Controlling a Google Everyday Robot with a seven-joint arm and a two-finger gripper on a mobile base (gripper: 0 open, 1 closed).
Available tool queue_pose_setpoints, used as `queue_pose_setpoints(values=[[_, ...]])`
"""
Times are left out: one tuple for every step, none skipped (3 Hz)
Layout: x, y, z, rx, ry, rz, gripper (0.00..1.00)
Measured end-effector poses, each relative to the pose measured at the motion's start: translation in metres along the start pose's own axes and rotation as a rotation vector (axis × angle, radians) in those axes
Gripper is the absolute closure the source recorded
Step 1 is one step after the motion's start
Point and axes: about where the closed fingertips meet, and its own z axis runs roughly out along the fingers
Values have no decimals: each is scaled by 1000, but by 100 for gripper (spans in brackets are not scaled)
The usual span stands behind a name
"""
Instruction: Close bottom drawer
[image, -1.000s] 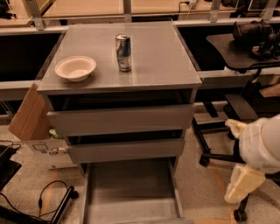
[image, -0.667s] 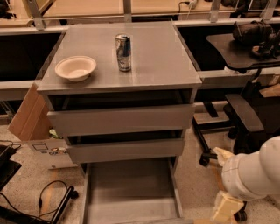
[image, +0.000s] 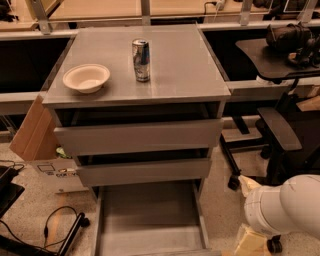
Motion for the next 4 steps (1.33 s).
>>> queue_pose_setpoints(values=[[-3, 7, 17, 8, -2, -5, 0], [-2, 33, 68, -26, -2, -20, 14], [15, 65, 137, -80, 7, -36, 37], [34, 78, 193, -118, 1, 6, 60]])
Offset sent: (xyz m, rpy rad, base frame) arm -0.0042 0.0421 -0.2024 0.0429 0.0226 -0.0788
